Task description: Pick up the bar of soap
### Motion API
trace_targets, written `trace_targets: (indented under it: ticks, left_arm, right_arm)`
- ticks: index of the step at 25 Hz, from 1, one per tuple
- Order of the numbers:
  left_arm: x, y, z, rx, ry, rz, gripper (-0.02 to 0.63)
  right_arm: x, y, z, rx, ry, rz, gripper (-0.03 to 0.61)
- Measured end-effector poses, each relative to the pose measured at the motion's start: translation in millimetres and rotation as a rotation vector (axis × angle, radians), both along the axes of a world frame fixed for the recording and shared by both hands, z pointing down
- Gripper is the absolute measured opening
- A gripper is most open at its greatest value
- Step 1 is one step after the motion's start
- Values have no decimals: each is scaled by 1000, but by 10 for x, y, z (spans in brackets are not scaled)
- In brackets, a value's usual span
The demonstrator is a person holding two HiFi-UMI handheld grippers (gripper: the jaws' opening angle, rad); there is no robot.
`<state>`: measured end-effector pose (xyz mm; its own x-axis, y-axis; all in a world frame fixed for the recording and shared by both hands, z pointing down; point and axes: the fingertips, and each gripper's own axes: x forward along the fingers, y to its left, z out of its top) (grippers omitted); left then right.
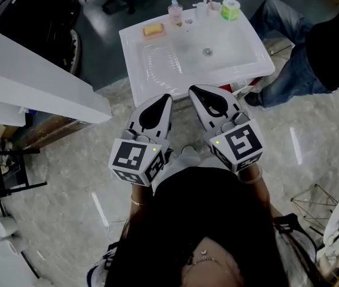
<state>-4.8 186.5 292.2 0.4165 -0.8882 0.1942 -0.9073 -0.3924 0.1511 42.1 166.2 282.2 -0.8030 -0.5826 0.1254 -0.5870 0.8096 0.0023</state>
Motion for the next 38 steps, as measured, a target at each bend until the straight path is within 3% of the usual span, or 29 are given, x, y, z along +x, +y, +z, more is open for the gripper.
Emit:
trace_targets:
  ticks: [14,38]
  left_arm:
    - [-224,-589,115,-30,4,22,8]
    - [-82,-2374,116,-48,-19,-51,8]
  right_arm:
    - [-166,-583,103,-52,-25,10,9]
    - [-113,-2305,103,-74,-78,-116,9]
